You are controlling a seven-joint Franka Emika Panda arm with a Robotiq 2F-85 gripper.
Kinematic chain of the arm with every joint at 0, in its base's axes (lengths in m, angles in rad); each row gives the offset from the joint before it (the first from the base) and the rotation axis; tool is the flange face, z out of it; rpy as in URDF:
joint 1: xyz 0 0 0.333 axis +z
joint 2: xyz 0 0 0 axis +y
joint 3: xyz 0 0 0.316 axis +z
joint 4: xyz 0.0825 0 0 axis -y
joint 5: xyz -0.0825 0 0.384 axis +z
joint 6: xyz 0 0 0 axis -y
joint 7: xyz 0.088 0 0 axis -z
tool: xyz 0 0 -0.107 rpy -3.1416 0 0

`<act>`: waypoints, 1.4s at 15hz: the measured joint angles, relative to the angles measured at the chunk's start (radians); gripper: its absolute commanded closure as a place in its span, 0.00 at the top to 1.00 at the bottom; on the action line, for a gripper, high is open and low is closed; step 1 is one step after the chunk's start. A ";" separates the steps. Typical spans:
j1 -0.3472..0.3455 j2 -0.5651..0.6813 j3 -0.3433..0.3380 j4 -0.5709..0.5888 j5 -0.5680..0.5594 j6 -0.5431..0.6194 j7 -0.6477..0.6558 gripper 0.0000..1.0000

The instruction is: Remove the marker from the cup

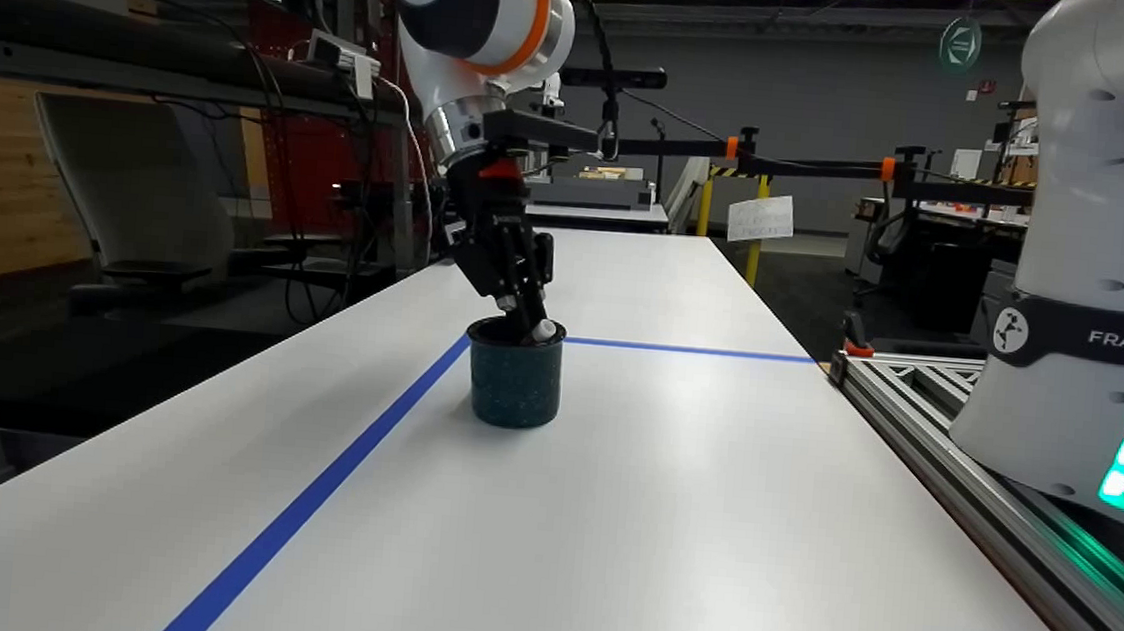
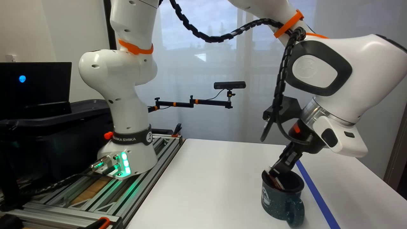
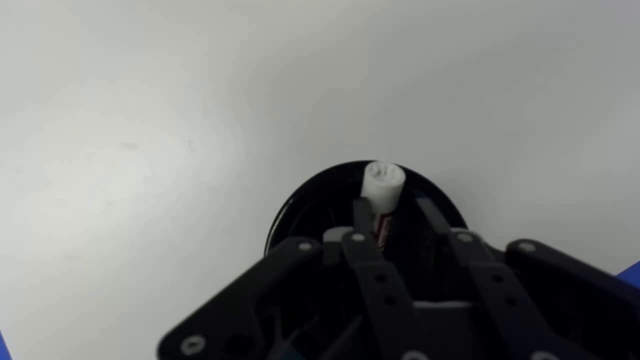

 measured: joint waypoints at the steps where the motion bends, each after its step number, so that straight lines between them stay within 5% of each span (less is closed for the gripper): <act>1: 0.000 0.005 0.001 0.000 0.000 0.000 0.000 0.32; 3: 0.000 0.014 0.002 0.000 0.000 -0.001 0.000 0.27; 4: 0.000 0.017 0.002 0.000 0.000 -0.001 0.000 0.08; 6: 0.000 0.024 0.002 0.001 0.000 -0.001 0.000 0.00; 11: 0.000 0.010 0.010 0.007 0.000 -0.032 0.000 0.05; 18: 0.037 -0.221 0.057 -0.001 -0.003 -0.354 -0.004 0.05; 21: 0.080 -0.306 0.088 -0.037 -0.015 -0.295 -0.004 0.05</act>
